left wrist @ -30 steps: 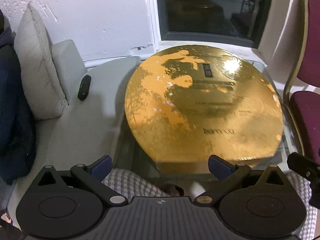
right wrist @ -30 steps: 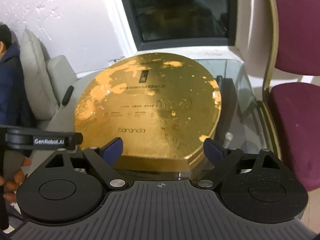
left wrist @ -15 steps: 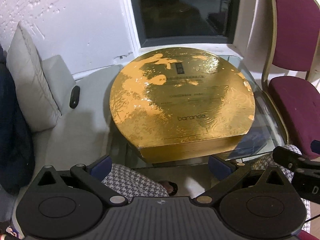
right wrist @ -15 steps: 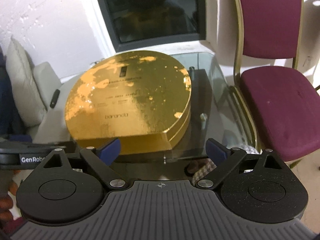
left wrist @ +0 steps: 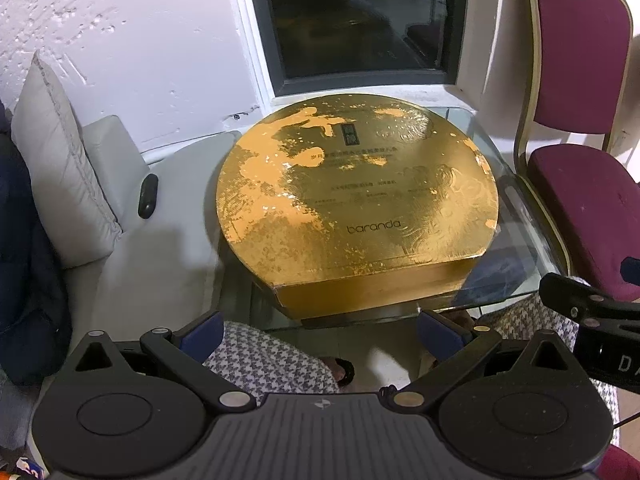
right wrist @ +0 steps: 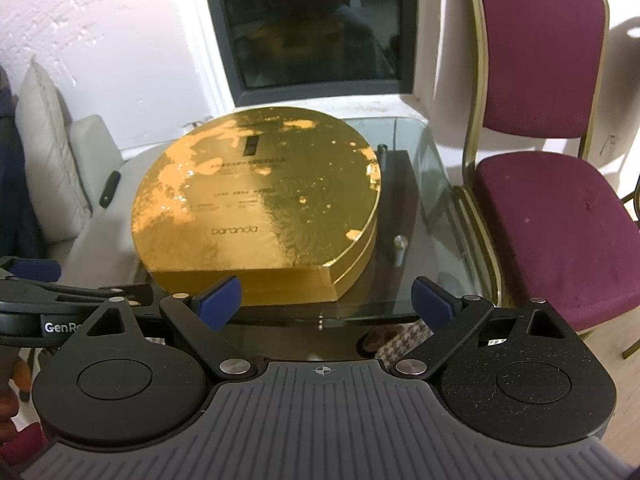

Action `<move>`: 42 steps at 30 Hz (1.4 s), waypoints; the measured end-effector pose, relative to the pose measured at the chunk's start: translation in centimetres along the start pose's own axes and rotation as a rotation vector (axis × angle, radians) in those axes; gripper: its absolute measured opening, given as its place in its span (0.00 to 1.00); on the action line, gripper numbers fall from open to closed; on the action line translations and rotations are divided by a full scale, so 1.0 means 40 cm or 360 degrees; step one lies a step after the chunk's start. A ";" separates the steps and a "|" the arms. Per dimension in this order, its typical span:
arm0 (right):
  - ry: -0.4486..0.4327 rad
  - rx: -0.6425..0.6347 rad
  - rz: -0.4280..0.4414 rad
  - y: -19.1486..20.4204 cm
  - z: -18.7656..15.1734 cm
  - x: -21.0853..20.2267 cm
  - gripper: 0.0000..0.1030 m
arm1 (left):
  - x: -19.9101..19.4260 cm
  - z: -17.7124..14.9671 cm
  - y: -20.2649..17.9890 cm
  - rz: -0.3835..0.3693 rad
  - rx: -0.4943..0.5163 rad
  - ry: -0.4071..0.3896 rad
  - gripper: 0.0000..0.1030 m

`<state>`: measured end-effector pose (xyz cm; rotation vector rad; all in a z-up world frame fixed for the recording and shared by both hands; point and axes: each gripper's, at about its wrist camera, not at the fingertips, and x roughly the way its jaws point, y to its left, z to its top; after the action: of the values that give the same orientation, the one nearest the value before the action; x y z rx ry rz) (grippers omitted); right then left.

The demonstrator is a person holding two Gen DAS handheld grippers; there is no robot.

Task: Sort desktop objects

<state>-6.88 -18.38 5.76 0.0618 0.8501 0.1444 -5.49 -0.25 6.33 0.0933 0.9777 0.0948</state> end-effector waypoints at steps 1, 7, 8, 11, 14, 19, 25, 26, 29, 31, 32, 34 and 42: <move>-0.0001 0.0002 -0.0001 -0.001 0.000 -0.001 0.93 | -0.001 0.000 -0.001 0.0001 0.0001 -0.0001 0.99; -0.0006 0.0008 -0.0006 -0.002 -0.003 -0.008 0.93 | -0.005 0.000 -0.004 0.0000 0.0002 -0.0006 0.99; -0.0006 0.0008 -0.0006 -0.003 -0.003 -0.008 0.93 | -0.005 0.000 -0.004 -0.0001 0.0002 -0.0005 0.99; -0.0003 0.0007 -0.0004 -0.005 -0.003 -0.008 0.93 | -0.005 0.000 -0.006 -0.0005 0.0001 -0.0003 0.99; 0.0002 0.0005 -0.0003 -0.008 -0.003 -0.006 0.93 | -0.006 0.000 -0.010 -0.0010 0.0004 -0.0004 0.99; 0.0006 0.0009 -0.0004 -0.013 -0.003 -0.006 0.93 | -0.006 0.000 -0.014 -0.0020 0.0013 -0.0010 0.99; 0.0015 0.0010 -0.0004 -0.013 -0.005 -0.003 0.93 | -0.001 0.001 -0.013 -0.0031 0.0015 -0.0004 0.99; 0.0017 0.0010 -0.0003 -0.013 -0.005 -0.002 0.93 | 0.000 0.002 -0.013 -0.0033 0.0014 -0.0003 0.99; 0.0022 0.0013 -0.0002 -0.017 -0.006 0.000 0.93 | 0.004 0.003 -0.014 -0.0043 0.0013 0.0003 0.99; 0.0025 0.0014 -0.0004 -0.018 -0.006 0.002 0.93 | 0.008 0.004 -0.014 -0.0050 0.0012 0.0009 0.99; 0.0028 0.0014 -0.0004 -0.019 -0.005 0.004 0.93 | 0.010 0.004 -0.015 -0.0054 0.0012 0.0013 0.99; 0.0033 0.0014 -0.0006 -0.021 -0.005 0.007 0.93 | 0.014 0.005 -0.015 -0.0058 0.0014 0.0019 0.99; 0.0061 0.0019 -0.0012 -0.029 -0.005 0.021 0.93 | 0.031 0.009 -0.026 -0.0065 0.0028 0.0047 0.99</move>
<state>-6.36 -19.39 4.87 0.0670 0.8897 0.1339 -4.47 -1.14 5.38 0.0880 1.0095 0.0503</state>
